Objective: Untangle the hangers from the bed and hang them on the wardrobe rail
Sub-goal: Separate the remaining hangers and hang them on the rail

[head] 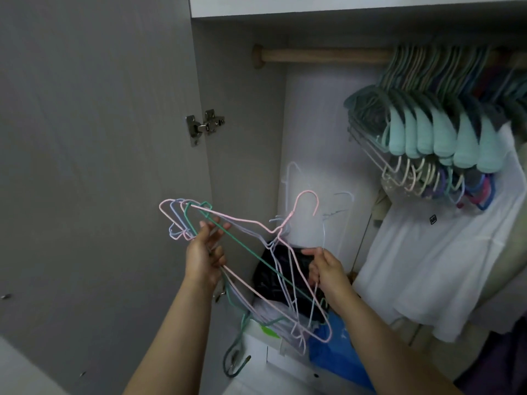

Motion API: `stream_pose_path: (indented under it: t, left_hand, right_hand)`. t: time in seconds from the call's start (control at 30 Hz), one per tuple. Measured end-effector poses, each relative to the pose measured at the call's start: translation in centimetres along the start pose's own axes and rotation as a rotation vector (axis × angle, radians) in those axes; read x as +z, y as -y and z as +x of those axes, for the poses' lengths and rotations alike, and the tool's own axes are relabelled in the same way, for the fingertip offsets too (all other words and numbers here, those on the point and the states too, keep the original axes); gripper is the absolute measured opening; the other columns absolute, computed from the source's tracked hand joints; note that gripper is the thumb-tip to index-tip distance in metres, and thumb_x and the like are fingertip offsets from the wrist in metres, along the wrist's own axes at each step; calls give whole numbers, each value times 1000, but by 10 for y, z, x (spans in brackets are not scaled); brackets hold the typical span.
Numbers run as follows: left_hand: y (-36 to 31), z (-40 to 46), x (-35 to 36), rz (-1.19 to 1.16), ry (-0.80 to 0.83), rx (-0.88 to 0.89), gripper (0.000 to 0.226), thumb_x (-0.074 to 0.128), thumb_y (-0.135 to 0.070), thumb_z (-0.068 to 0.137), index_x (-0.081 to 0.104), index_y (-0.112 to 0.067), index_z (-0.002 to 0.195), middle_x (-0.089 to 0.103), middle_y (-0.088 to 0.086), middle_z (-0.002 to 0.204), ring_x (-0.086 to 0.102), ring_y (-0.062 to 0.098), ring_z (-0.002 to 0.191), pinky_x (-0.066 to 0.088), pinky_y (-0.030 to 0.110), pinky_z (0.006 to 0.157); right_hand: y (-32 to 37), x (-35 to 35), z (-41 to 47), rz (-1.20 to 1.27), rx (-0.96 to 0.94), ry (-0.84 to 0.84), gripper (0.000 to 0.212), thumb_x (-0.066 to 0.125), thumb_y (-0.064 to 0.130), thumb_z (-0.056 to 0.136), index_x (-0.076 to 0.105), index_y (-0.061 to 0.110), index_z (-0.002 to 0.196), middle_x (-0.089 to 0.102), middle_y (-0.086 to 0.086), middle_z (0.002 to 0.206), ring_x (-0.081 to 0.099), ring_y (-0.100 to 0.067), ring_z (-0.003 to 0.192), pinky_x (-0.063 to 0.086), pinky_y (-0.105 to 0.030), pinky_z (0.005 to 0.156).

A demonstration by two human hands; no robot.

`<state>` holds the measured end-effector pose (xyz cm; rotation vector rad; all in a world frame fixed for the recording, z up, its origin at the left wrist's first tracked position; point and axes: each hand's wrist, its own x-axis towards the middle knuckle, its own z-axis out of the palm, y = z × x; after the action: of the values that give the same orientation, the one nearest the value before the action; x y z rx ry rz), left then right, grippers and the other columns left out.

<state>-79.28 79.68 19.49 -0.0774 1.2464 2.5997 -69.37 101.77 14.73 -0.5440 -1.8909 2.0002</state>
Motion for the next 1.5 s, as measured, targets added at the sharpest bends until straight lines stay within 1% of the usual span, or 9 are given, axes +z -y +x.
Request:
stream_pose_path:
  t: [0.2, 0.37, 0.57, 0.77, 1.0, 1.13, 1.2, 1.27, 1.5]
  left_hand:
    - [-12, -3, 4, 82, 39, -19, 34, 39, -40, 101, 63, -18, 93, 70, 4, 102, 15, 2, 30, 13, 10, 34]
    - [-15, -3, 9, 173, 10, -68, 17, 49, -27, 97, 58, -20, 84, 55, -3, 64, 20, 3, 31, 16, 11, 35]
    - [-2, -9, 14, 228, 41, -203, 31, 45, -42, 98, 59, -15, 91, 39, -3, 44, 47, 16, 51, 49, 31, 61]
    - [17, -14, 27, 201, 94, -141, 34, 35, -48, 100, 51, -20, 87, 16, -9, 43, 14, 5, 31, 25, 21, 46]
    - [18, -16, 39, 358, 90, -91, 38, 38, -38, 101, 46, -18, 69, 34, -5, 50, 27, 10, 36, 25, 25, 51]
    - [17, -19, 32, 241, -15, 115, 25, 41, -27, 102, 47, -19, 79, 24, -10, 43, 17, 4, 33, 16, 15, 39]
    - [17, -19, 29, 150, -23, 198, 21, 39, -28, 103, 58, -20, 100, 20, -11, 44, 14, 3, 33, 13, 12, 37]
    - [17, -18, 27, 66, -19, 217, 27, 35, -29, 104, 59, -23, 116, 17, -11, 45, 12, 3, 34, 11, 12, 38]
    - [16, -18, 20, -5, 30, 202, 27, 32, -26, 105, 56, -26, 116, 15, -9, 45, 11, 3, 33, 11, 10, 39]
  right_hand:
    - [-9, -3, -2, 124, -38, -152, 36, 31, 26, 105, 59, 9, 90, 30, 3, 54, 27, -4, 41, 24, -18, 38]
    - [-9, -4, -5, 132, -105, -320, 36, 30, 25, 105, 55, 15, 81, 33, 0, 58, 31, -7, 44, 27, -18, 39]
    - [20, 4, -6, 188, -327, -451, 40, 33, 24, 104, 46, 17, 67, 35, 3, 52, 30, -9, 46, 26, -21, 44]
    - [33, 7, 2, 260, -308, -563, 59, 42, 45, 98, 34, 26, 43, 31, 6, 43, 28, -17, 48, 26, -28, 49]
    - [32, 13, 5, 244, -234, -616, 59, 47, 45, 96, 31, 24, 44, 29, -5, 49, 28, -18, 48, 27, -30, 50]
    - [23, 2, 10, 290, -190, -476, 39, 49, 26, 99, 46, 16, 61, 34, -1, 52, 31, -15, 47, 30, -22, 42]
    - [13, 0, 6, 212, -151, -288, 20, 45, 12, 99, 63, 21, 98, 40, -1, 60, 37, -15, 50, 38, -24, 43]
    - [-5, 4, 0, 117, -63, -107, 45, 44, -4, 95, 56, 28, 124, 47, -1, 75, 46, -15, 60, 47, -26, 49]
    - [-39, 18, 2, -74, 259, -8, 27, 52, -2, 92, 51, -4, 119, 55, -11, 79, 51, -18, 60, 45, -26, 43]
